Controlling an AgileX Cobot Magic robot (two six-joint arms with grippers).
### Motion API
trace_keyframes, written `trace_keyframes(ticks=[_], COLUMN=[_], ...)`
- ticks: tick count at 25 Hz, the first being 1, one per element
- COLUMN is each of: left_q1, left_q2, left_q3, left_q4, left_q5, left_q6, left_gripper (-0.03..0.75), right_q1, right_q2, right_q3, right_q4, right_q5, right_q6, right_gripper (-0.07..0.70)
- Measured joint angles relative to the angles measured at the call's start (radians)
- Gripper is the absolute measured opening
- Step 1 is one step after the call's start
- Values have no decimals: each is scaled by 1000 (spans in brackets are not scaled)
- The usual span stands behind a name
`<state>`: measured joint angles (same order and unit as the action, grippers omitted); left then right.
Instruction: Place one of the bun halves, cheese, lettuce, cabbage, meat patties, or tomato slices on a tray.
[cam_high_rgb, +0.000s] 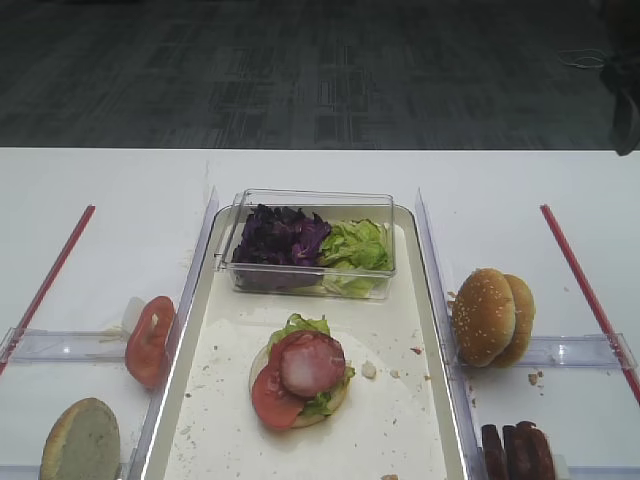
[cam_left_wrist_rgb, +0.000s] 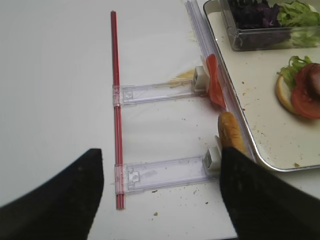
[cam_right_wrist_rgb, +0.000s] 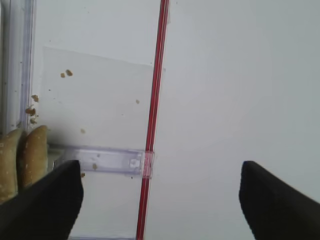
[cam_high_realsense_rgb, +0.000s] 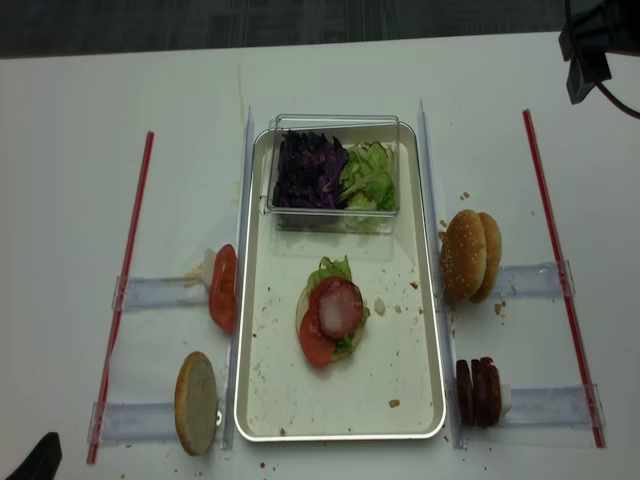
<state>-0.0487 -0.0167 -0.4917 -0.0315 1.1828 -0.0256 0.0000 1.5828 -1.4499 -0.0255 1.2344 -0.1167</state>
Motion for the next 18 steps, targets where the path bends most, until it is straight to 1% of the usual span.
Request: trace_keyframes(ticks=[3,6,9,14,18], left_q1=[0,0,0,0,0], left_q2=[0,0,0,0,0], left_q3=[0,0,0,0,0], left_q4=[0,0,0,0,0], left_q5=[0,0,0,0,0], left_q6=[0,0,0,0,0], left_gripper=[491,491,491,491,491], right_q1=[0,0,0,0,0], right_q2=[-85,-188,-305,-526,-695], right_q3=[57,138,248,467,629], right_q4=[0,0,0,16,37], right_q5=[2,-3,-54,-149,-205], right_q6=[0,0,0,4,10], right_gripper=[660,660,660,660,660])
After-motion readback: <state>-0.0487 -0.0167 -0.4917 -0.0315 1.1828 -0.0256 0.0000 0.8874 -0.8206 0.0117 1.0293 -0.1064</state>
